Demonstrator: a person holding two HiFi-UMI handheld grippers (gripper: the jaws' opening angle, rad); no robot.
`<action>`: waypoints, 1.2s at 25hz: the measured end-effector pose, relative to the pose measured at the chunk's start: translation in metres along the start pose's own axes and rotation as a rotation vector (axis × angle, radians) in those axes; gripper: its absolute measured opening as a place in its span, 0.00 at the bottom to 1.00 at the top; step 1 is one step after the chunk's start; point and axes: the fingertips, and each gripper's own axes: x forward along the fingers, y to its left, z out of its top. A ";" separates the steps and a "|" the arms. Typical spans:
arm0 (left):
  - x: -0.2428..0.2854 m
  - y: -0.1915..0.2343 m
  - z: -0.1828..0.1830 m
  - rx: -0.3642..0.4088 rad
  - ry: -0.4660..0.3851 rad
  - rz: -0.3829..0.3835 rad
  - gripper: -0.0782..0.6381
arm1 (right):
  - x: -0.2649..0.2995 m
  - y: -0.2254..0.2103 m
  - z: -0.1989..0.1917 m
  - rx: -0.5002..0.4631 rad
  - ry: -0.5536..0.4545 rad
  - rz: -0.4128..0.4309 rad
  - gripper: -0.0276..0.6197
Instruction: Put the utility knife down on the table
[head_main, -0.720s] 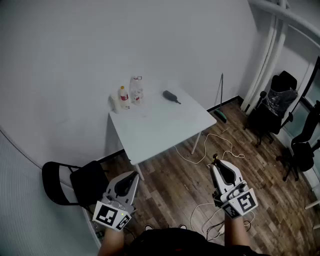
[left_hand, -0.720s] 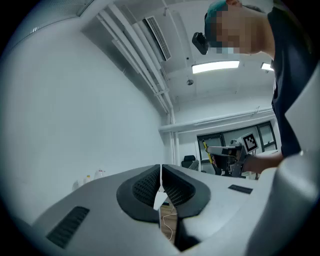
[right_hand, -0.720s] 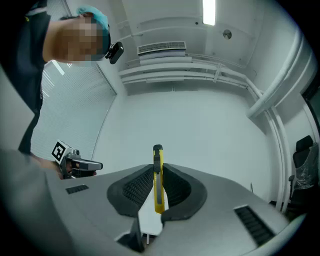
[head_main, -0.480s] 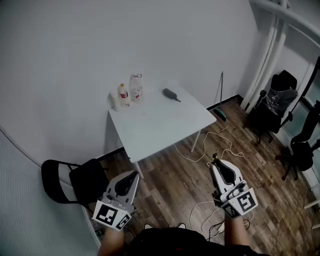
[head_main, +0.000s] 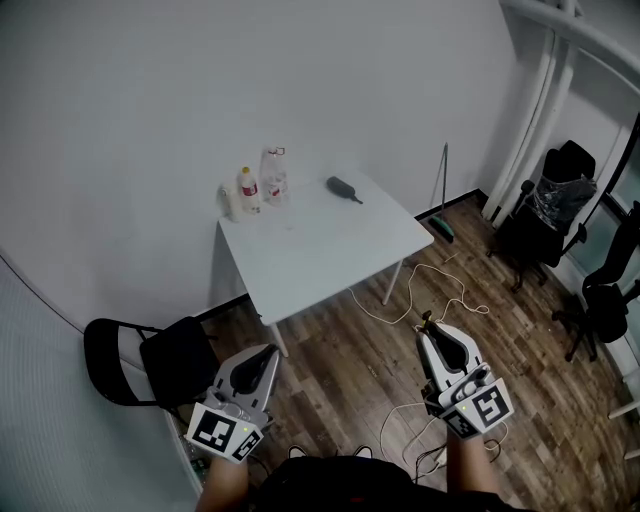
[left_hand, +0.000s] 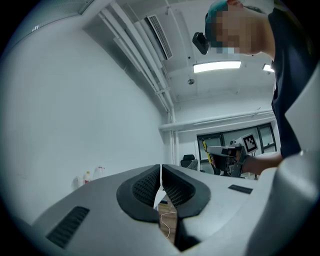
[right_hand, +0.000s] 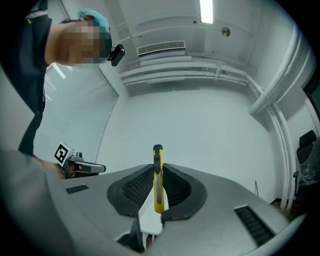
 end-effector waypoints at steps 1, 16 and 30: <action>0.000 0.000 -0.001 -0.002 0.001 0.002 0.15 | -0.001 0.000 -0.001 0.004 -0.002 0.002 0.14; 0.025 -0.034 -0.003 0.010 0.028 0.018 0.15 | -0.024 -0.037 -0.009 0.036 0.006 0.015 0.14; 0.065 -0.085 -0.028 0.007 0.056 0.057 0.15 | -0.051 -0.084 -0.031 -0.008 0.065 0.092 0.14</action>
